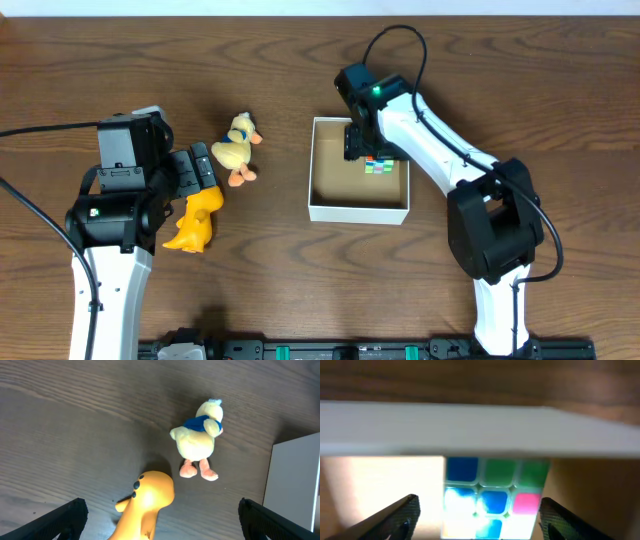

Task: Pack container
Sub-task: 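Lower the cube into the box and open the right gripper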

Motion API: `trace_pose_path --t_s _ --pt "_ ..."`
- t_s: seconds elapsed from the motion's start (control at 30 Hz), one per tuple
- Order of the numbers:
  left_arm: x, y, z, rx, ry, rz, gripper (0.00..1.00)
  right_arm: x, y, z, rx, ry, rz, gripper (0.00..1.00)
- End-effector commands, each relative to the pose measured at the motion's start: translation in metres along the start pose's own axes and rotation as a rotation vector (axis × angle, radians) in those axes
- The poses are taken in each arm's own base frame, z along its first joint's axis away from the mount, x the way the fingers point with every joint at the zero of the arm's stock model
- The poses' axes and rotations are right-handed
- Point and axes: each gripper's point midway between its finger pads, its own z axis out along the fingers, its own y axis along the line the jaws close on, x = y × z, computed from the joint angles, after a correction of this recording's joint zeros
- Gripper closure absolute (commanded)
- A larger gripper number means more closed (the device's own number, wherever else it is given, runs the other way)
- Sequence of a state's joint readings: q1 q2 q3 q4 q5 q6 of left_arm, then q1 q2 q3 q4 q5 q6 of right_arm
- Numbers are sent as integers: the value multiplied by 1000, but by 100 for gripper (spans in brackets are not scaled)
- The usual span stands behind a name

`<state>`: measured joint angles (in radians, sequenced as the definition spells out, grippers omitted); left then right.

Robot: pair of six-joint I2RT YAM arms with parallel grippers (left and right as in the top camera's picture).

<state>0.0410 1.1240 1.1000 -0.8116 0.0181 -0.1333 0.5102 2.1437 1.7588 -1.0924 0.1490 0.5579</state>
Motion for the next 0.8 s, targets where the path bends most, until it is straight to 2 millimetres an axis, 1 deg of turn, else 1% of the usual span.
trace_pose_path --t_s 0.0,0.07,0.1,0.17,0.2,0.23,0.27,0.3,0.5,0.67,0.77 --pt "-7 0 -5 -7 -20 10 2 -24 8 -46 -43 -126 -43 24" --pt "-7 0 -5 -7 -19 10 2 -30 16 -65 -75 -172 -89 29" --pt "-7 0 -5 -7 -19 10 2 -31 22 -74 -100 -189 -135 34" --pt "-7 0 -5 -7 -19 10 2 -28 33 -85 -143 -199 -226 51" --pt "-7 0 -5 -7 -19 10 2 -24 39 -86 -158 -190 -259 66" --pt "-7 0 -5 -7 -19 10 2 -17 43 -85 -171 -170 -277 80" --pt "-7 0 -5 -7 -19 10 2 -13 45 -83 -174 -154 -284 91" --pt "-7 0 -5 -7 -19 10 2 -7 47 -78 -175 -130 -293 98" --pt "-7 0 -5 -7 -19 10 2 27 51 -43 -146 -31 -338 98" --pt "-7 0 -5 -6 -19 10 2 43 45 -21 -122 14 -344 98" --pt "-7 0 -5 -7 -19 10 2 47 43 -9 -114 20 -343 98"
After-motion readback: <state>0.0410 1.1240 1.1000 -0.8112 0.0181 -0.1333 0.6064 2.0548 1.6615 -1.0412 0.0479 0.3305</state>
